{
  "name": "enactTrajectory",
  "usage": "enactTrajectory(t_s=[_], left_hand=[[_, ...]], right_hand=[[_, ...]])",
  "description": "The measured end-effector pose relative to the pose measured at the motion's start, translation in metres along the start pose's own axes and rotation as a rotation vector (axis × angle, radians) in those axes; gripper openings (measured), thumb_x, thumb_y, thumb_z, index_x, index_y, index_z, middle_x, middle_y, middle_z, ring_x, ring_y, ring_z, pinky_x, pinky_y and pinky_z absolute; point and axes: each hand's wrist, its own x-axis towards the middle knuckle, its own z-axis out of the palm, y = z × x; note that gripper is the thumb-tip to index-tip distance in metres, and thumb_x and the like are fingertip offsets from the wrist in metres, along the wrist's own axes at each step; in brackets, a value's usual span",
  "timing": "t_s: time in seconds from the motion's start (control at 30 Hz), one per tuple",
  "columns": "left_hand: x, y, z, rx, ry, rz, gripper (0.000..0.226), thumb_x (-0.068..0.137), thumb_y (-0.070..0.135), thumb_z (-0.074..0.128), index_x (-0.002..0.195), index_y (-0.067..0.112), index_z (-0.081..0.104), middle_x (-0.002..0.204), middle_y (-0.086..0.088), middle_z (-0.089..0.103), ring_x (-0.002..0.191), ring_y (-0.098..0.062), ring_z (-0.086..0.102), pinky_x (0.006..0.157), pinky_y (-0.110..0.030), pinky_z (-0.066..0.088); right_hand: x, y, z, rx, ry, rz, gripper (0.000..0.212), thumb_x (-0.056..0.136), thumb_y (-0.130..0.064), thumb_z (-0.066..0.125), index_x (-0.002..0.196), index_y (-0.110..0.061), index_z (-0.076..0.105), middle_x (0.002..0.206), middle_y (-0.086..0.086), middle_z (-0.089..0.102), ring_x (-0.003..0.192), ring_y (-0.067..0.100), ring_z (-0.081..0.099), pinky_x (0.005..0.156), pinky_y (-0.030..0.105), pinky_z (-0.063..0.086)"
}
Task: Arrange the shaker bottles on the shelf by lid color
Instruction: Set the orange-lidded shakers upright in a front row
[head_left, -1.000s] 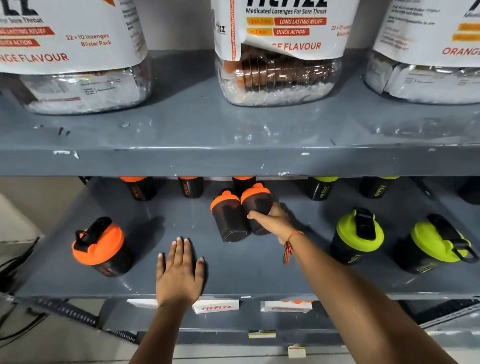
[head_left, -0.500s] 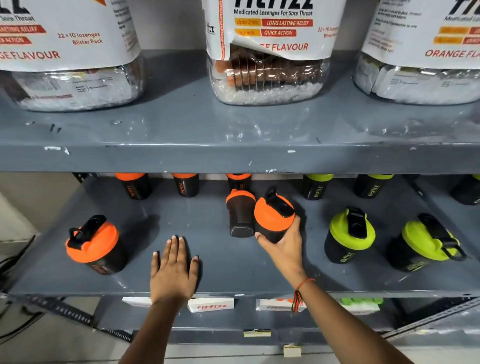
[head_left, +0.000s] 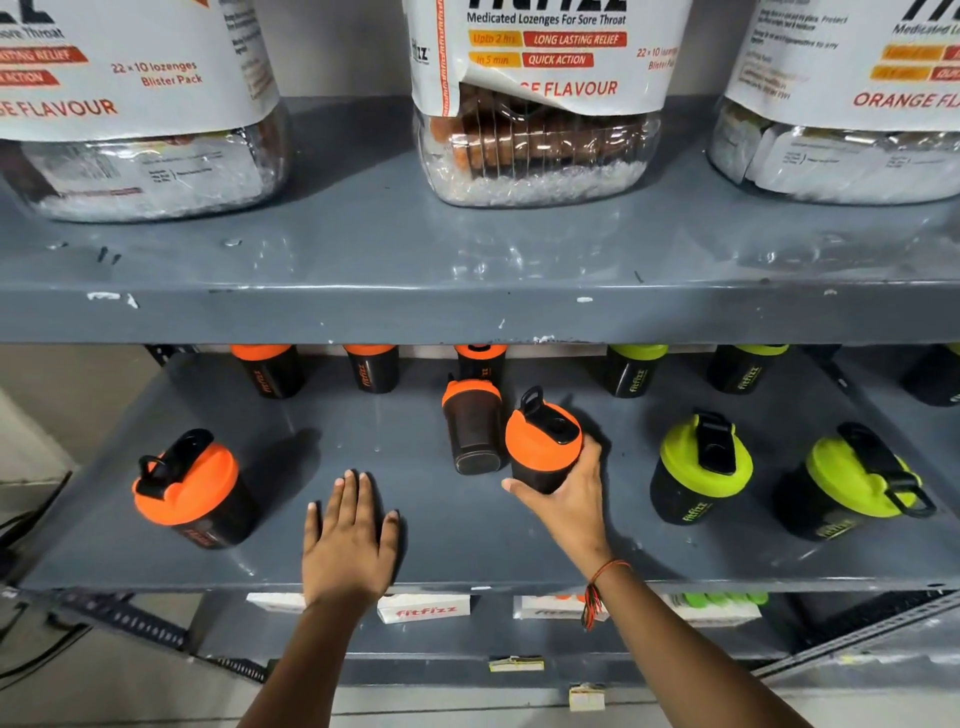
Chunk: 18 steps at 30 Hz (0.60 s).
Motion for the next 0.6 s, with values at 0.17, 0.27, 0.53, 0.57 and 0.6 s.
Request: enactTrajectory(t_s=[0.17, 0.27, 0.53, 0.57, 0.6], left_hand=[[-0.001, 0.001, -0.001, -0.001, 0.007, 0.005, 0.076, 0.086, 0.057, -0.003, 0.149, 0.014, 0.002, 0.158, -0.002, 0.0, 0.14, -0.01, -0.012, 0.117, -0.041, -0.009], [-0.001, 0.0, -0.001, -0.001, 0.015, 0.004, 0.076, 0.087, 0.056, -0.003, 0.149, 0.014, 0.003, 0.158, -0.003, 0.002, 0.14, -0.01, -0.012, 0.117, -0.041, -0.009], [0.0, -0.001, 0.002, 0.005, 0.019, 0.002, 0.076, 0.087, 0.056, -0.001, 0.15, 0.013, 0.006, 0.159, -0.003, 0.005, 0.139, -0.008, -0.011, 0.117, -0.042, -0.006], [0.0, -0.001, 0.002, 0.003, 0.02, 0.003, 0.076, 0.087, 0.056, -0.001, 0.15, 0.013, 0.007, 0.159, -0.003, 0.005, 0.14, -0.009, -0.01, 0.117, -0.042, -0.006], [-0.001, -0.001, 0.002, -0.001, 0.019, 0.004, 0.077, 0.087, 0.056, -0.001, 0.149, 0.012, 0.007, 0.158, -0.003, 0.006, 0.142, -0.01, -0.007, 0.117, -0.042, -0.006]], right_hand=[[0.003, 0.0, 0.002, 0.045, 0.018, 0.024, 0.088, 0.06, -0.028, 0.094, 0.128, -0.022, 0.04, 0.125, 0.004, 0.059, 0.117, 0.024, 0.059, 0.101, 0.042, 0.052], [0.0, -0.004, -0.002, 0.228, -0.094, 0.106, 0.068, 0.068, -0.019, 0.089, 0.119, -0.035, 0.048, 0.121, -0.006, 0.066, 0.112, 0.015, 0.065, 0.102, 0.04, 0.052], [-0.028, -0.032, -0.032, 0.983, -0.57, 0.403, 0.075, 0.044, -0.025, 0.098, 0.111, -0.009, 0.069, 0.107, 0.012, 0.076, 0.099, 0.025, 0.073, 0.086, 0.04, 0.061], [-0.032, -0.034, -0.035, 1.023, -0.616, 0.431, 0.078, 0.04, -0.026, 0.099, 0.11, -0.006, 0.071, 0.105, 0.015, 0.076, 0.096, 0.026, 0.074, 0.083, 0.041, 0.061], [-0.036, -0.035, -0.037, 1.048, -0.642, 0.46, 0.08, 0.038, -0.026, 0.1, 0.11, -0.005, 0.072, 0.105, 0.017, 0.075, 0.096, 0.028, 0.073, 0.083, 0.043, 0.061]])
